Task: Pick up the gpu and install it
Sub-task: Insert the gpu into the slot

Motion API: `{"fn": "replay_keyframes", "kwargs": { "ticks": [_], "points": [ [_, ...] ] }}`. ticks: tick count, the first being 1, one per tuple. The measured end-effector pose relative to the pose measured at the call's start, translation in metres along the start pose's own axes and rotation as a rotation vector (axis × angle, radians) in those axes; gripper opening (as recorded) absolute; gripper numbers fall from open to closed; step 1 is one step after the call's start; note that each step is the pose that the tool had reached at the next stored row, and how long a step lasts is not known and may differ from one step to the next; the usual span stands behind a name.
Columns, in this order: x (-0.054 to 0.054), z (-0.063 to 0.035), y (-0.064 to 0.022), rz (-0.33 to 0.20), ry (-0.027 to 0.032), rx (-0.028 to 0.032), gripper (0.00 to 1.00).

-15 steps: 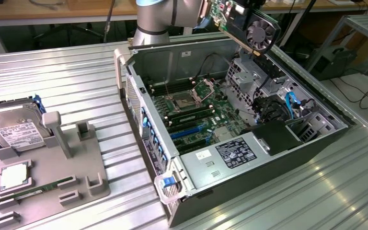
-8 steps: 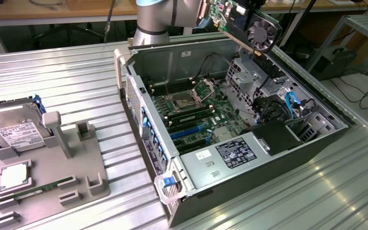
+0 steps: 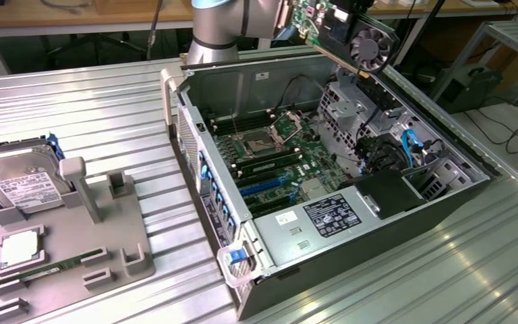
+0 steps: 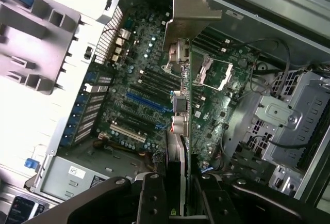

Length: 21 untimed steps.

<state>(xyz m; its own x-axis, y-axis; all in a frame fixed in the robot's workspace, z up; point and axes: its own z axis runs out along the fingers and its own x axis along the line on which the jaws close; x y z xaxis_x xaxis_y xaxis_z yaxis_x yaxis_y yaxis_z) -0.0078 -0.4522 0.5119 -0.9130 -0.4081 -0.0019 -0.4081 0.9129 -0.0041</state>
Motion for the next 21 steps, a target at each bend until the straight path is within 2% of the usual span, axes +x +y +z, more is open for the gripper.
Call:
{"fn": "replay_keyframes", "kwargs": {
  "ticks": [21],
  "points": [
    [0.0003, 0.0000, -0.0007, -0.223, -0.0009, -0.0004, 0.27]
  ]
}}
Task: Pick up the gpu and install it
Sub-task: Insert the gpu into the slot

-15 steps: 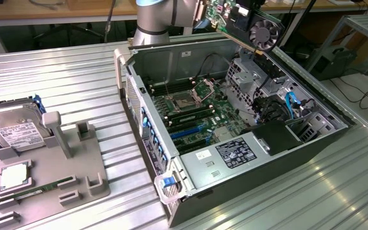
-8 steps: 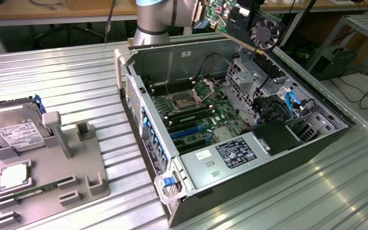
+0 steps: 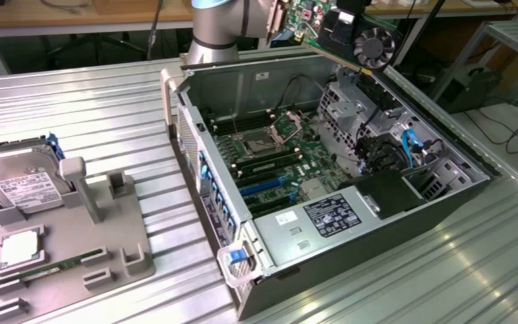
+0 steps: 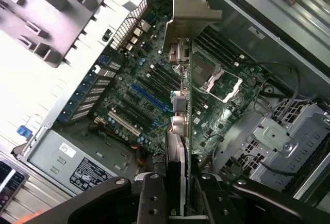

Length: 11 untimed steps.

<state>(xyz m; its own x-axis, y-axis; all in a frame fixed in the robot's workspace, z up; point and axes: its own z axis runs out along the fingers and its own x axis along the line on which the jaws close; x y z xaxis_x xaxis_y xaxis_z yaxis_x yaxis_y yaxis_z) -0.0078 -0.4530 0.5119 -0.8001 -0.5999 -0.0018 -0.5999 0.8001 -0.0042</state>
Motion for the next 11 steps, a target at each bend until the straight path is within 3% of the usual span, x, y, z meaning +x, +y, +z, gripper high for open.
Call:
{"fn": "replay_keyframes", "kwargs": {
  "ticks": [11],
  "points": [
    [0.0001, 0.0000, -0.0002, -0.115, -0.0004, -0.0001, 0.27]
  ]
}}
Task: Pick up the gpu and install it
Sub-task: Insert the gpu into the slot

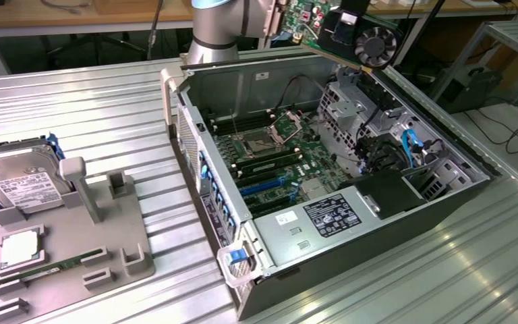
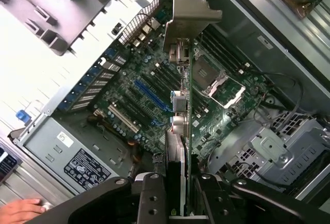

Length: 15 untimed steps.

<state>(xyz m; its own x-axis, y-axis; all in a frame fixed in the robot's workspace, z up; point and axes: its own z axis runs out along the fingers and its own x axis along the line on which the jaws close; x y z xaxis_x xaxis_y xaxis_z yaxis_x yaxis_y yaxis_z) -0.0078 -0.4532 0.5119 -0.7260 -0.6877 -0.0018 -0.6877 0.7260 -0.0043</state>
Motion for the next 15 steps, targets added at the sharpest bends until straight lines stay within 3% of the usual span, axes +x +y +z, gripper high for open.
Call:
{"fn": "replay_keyframes", "kwargs": {
  "ticks": [15],
  "points": [
    [0.0001, 0.0000, -0.0001, -0.159, -0.0007, -0.0003, 0.27]
  ]
}}
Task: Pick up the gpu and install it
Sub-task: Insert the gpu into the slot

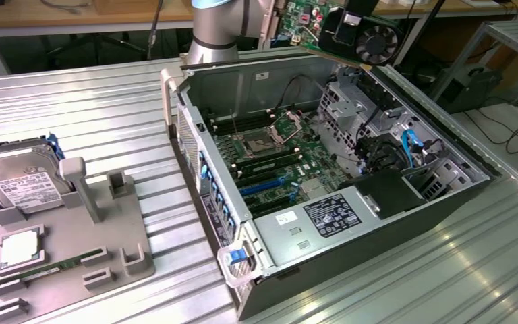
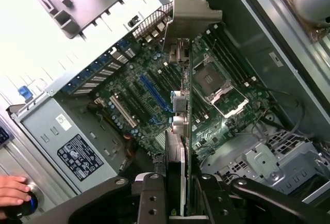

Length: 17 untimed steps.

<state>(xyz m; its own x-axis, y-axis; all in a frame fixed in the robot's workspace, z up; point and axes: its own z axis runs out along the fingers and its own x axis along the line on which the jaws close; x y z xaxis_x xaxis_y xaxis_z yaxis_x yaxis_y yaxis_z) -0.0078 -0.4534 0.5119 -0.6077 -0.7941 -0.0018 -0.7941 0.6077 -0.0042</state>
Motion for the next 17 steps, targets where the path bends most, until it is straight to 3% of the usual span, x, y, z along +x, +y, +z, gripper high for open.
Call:
{"fn": "replay_keyframes", "kwargs": {
  "ticks": [1, 2, 6, 17],
  "points": [
    [0.0000, 0.0000, 0.0000, -0.010, -0.0001, 0.0000, 0.27],
    [0.0001, 0.0000, -0.0001, -0.081, -0.0003, -0.0001, 0.27],
    [0.0001, 0.0000, -0.0001, -0.167, -0.0008, -0.0003, 0.27],
    [0.0003, 0.0001, -0.0002, -0.335, -0.0014, -0.0006, 0.27]
  ]
}}
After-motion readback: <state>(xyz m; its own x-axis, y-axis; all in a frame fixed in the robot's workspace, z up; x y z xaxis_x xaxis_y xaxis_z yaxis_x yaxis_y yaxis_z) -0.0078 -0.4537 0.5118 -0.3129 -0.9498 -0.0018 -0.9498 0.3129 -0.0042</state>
